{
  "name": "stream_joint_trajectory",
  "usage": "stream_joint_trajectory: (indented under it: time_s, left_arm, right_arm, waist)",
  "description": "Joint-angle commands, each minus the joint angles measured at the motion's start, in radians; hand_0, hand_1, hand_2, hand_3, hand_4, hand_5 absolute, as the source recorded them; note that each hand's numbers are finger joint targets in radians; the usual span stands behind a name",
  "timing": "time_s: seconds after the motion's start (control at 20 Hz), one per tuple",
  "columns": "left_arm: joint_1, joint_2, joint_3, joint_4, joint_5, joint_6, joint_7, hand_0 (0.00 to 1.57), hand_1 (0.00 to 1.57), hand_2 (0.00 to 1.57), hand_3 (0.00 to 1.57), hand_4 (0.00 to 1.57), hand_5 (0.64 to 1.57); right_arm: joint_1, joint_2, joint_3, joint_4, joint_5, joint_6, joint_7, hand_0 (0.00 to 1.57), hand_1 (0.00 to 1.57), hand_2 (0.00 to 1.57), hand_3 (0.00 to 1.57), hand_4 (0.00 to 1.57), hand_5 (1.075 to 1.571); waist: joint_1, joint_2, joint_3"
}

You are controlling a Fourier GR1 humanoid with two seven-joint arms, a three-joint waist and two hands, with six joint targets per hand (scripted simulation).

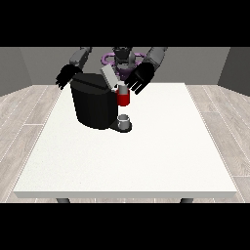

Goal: Insert the coffee pod into the coffee machine and close the lid

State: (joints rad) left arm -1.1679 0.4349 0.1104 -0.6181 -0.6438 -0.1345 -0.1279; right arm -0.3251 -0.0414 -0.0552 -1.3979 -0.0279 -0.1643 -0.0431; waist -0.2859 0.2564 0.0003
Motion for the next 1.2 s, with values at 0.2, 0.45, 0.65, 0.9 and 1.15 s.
stream_joint_trajectory:
  time_s: [0.2, 0.45, 0.65, 0.9, 1.15]
  left_arm:
    - [0.0, -0.051, -0.011, 0.009, -0.015, 0.008, 0.033, 1.25, 1.25, 1.28, 1.18, 0.48, 1.571]
    - [0.021, -0.048, -0.014, 0.007, -0.025, 0.013, 0.014, 1.2, 1.2, 1.24, 1.14, 0.47, 1.571]
    - [-0.011, 0.015, -0.001, 0.017, -0.031, -0.021, 0.001, 1.13, 1.13, 1.17, 1.03, 0.44, 1.571]
    - [0.0, -0.026, -0.03, -0.005, -0.058, 0.002, 0.013, 1.09, 1.09, 1.13, 0.96, 0.4, 1.571]
    - [-0.023, 0.015, -0.001, 0.0, -0.042, -0.015, -0.031, 1.05, 1.05, 1.12, 0.96, 0.36, 1.571]
  right_arm:
    - [-0.024, 0.007, -0.008, 0.019, 0.001, -0.018, -0.001, 0.0, 0.0, 0.0, 0.0, 0.46, 1.571]
    - [0.021, 0.009, -0.007, 0.03, -0.008, 0.001, -0.033, 0.0, 0.0, 0.0, 0.0, 0.42, 1.571]
    - [0.016, -0.017, -0.013, 0.006, -0.013, 0.023, -0.032, 0.0, 0.0, 0.0, 0.0, 0.43, 1.571]
    - [0.026, -0.011, -0.03, 0.054, -0.02, 0.013, -0.04, 0.0, 0.0, 0.0, 0.0, 0.4, 1.571]
    - [-0.013, 0.006, -0.014, 0.04, 0.012, -0.03, -0.047, 0.0, 0.0, 0.0, 0.0, 0.44, 1.571]
  waist:
    - [0.014, 0.0, -0.0001]
    - [0.01, 0.001, 0.0]
    - [-0.013, 0.017, 0.0]
    - [0.013, 0.003, 0.0002]
    - [0.033, 0.032, -0.0002]
